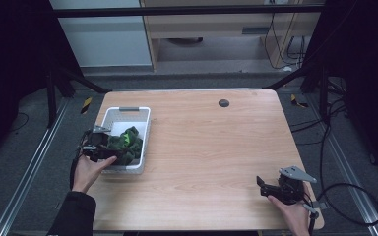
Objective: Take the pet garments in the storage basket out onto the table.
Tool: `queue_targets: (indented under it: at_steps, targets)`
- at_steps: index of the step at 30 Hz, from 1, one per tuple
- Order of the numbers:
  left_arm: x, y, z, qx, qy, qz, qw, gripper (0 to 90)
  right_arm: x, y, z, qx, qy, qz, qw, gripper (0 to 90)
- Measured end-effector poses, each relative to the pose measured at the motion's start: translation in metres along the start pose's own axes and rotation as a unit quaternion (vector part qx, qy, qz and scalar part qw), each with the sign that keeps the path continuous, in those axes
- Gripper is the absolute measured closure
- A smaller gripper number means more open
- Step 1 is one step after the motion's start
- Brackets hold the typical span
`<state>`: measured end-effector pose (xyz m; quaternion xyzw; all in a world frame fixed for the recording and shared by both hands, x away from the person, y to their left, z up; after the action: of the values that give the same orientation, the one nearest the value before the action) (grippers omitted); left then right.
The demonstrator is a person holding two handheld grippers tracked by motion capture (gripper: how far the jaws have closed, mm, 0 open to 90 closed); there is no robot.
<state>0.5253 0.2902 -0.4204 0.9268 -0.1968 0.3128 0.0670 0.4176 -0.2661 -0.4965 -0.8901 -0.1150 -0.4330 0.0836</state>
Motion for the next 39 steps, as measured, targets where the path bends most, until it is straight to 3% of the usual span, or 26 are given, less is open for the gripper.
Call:
queue_targets:
  at_steps: [4,17,34,39]
  targets:
    - [0.000,0.001,0.004,0.004,-0.012,0.006,0.9999,15.6,0.000,0.001,0.001,-0.001,0.000,-0.004,1.0000,6.8]
    - [0.002,-0.003,0.019,0.013,-0.042,-0.001,0.9990,21.7,0.000,0.000,0.002,0.003,-0.004,-0.004,1.0000,6.3]
    - [0.003,-0.002,0.026,0.004,-0.073,-0.021,0.9971,48.5,-0.001,-0.001,0.003,0.006,-0.011,-0.007,0.9999,5.4]
    - [0.003,-0.001,0.027,-0.001,-0.078,-0.024,0.9966,60.6,-0.001,-0.001,0.003,0.006,-0.012,-0.010,0.9999,5.3]
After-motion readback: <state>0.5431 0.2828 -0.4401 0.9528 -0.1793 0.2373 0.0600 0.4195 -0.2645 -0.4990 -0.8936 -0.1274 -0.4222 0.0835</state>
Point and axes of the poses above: each handheld gripper's, and its own axes: z roughly forward along the jaws, x roughly out of its top, y roughly to its right, the point moved 1 cm from there along z, roughly forward along the jaws, and after that the axes turned 4 degrees about -y, right-handed, at the moved point
